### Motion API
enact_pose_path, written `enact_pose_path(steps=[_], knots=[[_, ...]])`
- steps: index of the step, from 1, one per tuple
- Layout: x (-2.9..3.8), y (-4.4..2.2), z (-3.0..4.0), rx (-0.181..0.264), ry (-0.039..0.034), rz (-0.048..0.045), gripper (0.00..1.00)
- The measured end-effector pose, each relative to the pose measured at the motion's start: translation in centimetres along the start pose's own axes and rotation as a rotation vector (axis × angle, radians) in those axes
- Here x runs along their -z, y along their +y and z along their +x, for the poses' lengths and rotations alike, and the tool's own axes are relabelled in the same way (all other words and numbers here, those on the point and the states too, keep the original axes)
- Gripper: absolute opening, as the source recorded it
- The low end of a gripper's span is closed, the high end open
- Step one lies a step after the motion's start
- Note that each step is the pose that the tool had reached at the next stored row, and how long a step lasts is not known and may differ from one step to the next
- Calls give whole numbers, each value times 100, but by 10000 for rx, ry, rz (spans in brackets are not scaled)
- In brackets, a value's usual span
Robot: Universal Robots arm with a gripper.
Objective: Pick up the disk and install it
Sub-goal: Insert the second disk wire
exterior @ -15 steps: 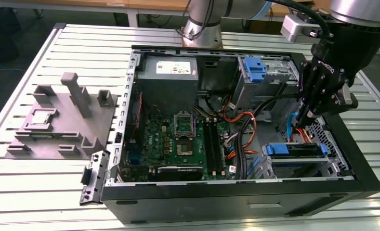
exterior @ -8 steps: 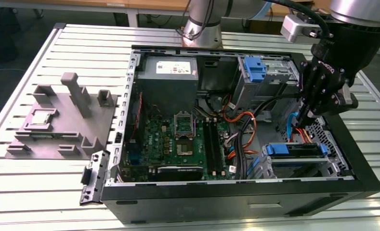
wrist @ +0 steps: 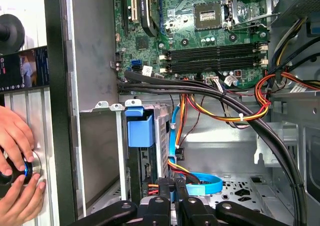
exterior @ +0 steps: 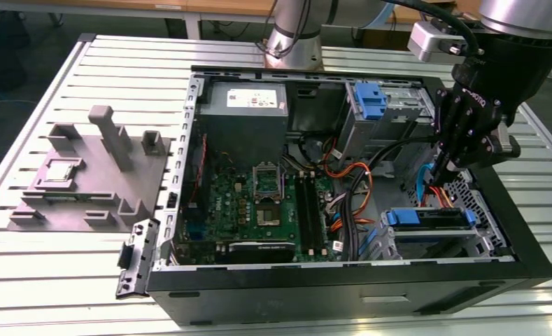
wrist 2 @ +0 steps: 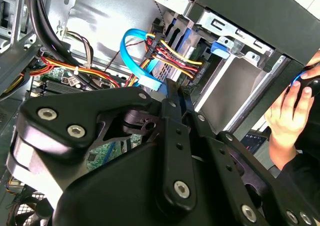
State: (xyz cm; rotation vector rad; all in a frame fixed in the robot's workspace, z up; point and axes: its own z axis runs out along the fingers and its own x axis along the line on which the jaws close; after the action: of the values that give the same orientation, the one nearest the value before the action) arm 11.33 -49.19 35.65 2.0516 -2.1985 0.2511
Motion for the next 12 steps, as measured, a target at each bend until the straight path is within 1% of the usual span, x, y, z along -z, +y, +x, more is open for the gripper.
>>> enact_pose_path(steps=[6,8,12], knots=[[-2,0,0,0,-2,1,16],[-12,0,19,-1,-2,1,16],[-11,-1,19,0,1,1,16]])
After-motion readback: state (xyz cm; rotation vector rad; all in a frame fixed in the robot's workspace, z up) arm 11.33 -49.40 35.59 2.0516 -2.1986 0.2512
